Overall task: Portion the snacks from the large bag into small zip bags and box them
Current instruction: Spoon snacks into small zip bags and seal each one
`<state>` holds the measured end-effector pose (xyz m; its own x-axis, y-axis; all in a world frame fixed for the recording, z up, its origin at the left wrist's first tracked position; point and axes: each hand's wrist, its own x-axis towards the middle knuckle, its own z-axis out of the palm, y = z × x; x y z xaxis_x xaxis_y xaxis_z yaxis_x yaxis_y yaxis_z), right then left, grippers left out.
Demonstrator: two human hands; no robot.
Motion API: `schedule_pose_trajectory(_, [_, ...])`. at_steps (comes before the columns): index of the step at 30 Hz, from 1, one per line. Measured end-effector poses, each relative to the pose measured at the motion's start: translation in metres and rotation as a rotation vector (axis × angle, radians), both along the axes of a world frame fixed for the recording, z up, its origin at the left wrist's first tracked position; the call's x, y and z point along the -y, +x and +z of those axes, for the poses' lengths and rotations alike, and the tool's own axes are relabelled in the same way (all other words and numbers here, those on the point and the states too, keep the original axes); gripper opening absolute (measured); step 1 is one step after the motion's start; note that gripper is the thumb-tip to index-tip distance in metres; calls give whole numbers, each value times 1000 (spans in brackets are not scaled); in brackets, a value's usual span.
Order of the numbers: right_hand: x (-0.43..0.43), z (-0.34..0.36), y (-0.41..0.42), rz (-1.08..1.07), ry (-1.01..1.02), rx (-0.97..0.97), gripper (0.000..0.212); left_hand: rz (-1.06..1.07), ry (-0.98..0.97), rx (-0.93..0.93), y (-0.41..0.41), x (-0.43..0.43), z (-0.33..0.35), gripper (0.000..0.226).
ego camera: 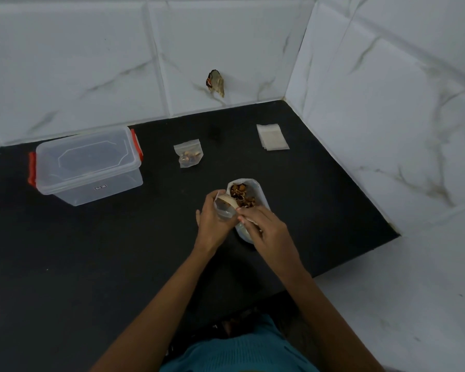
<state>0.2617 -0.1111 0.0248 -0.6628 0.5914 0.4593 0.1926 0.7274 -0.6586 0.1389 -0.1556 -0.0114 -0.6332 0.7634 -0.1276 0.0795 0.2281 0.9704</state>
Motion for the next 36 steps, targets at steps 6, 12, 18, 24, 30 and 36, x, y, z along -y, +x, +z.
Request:
schedule_pose_trajectory(6, [-3, 0, 3, -5, -28, -29, 26, 27, 11, 50, 0, -3, 2, 59])
schedule_pose_trajectory(12, [-6, 12, 3, -149, -447, -175, 15, 19, 46, -19, 0, -5, 2, 59])
schedule_pose_trajectory(18, [-16, 15, 4, -276, -660, -311, 17, 6, 75, -22, -2, -7, -2, 61])
schedule_pose_trajectory(24, [-28, 13, 21, -357, -503, -234, 15, -22, 55, 69, -3, 0, -11, 55])
schedule_pose_trajectory(30, [-30, -9, 36, -372, -338, 10, 15, -48, -20, 108, 4, 11, -18, 54])
schedule_pose_trajectory(36, [-26, -27, 35, -300, -187, 201, 19, -88, -43, 129, 7, 11, -17, 53])
